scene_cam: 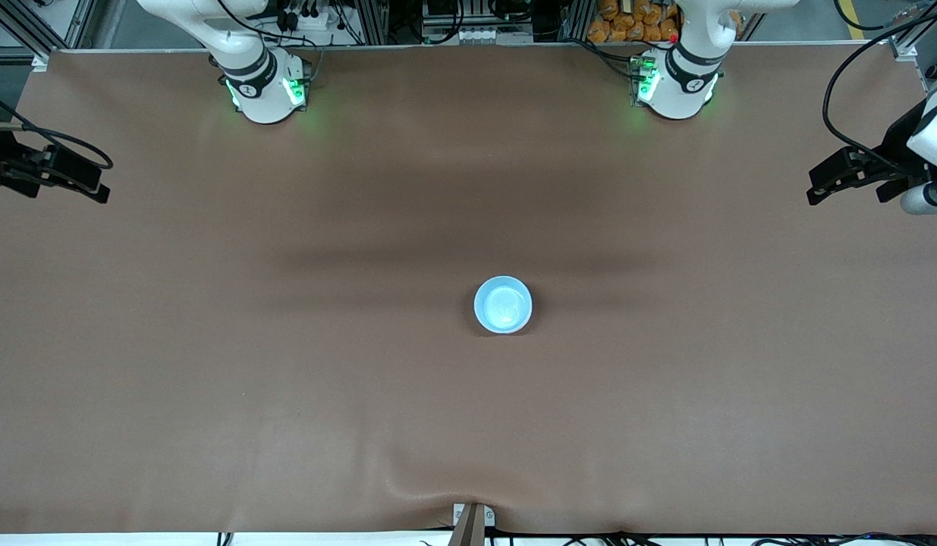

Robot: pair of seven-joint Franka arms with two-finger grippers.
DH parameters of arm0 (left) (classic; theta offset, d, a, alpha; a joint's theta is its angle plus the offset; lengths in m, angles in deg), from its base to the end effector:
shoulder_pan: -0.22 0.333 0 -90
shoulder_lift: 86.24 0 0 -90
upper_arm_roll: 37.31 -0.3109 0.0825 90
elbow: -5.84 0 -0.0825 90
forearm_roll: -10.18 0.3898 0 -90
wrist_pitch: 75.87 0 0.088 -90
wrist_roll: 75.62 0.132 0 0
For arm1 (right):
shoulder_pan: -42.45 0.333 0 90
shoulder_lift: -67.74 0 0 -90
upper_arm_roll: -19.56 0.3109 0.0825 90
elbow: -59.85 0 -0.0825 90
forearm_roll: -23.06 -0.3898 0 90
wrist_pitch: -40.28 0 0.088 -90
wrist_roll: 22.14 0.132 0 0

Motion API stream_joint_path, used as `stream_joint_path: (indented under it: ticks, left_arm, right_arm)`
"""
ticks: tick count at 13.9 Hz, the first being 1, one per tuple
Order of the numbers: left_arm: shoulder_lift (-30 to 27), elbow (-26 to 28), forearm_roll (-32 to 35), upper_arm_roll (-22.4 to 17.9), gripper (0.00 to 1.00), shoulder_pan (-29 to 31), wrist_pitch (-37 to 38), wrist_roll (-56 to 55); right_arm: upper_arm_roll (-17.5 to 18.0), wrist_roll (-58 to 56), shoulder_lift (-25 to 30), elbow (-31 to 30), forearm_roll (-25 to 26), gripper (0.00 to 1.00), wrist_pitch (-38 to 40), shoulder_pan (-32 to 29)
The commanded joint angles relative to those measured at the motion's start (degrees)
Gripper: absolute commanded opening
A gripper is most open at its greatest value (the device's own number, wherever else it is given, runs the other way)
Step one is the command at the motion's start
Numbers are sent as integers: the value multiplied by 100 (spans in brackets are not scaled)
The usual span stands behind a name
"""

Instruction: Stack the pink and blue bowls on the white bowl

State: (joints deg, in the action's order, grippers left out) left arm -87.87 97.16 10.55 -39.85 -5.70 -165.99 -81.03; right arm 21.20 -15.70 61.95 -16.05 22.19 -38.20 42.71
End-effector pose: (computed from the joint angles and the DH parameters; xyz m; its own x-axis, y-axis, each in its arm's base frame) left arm 0.5511 -0.0314 0.5994 0.9993 0.0354 0.0079 0.0354 -0.9994 -0.0045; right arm 0.5673 0.0201 0.6353 0.9954 -0.0762 -0.0576 -0.0769 -0.9970 -0.0115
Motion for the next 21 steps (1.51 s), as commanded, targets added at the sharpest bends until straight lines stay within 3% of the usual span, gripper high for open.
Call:
stream_joint_path:
  ticks: [1,5,10,21]
  left_arm:
    - [4,-35,-19,8,100,20,-32,137]
    - [83,-26,-19,25,100,-49,-32,58]
    - [66,-26,-11,87,100,-67,-23,14]
    - [-84,10,7,227,100,20,398,22]
  right_arm:
    - [108,-327,587,-742,96,100,-90,-132]
    - [109,-502,903,-1189,61,100,-588,-246]
    - [179,-591,790,-514,158,100,-353,-307]
    - [188,-1004,816,-575,202,100,-176,-237]
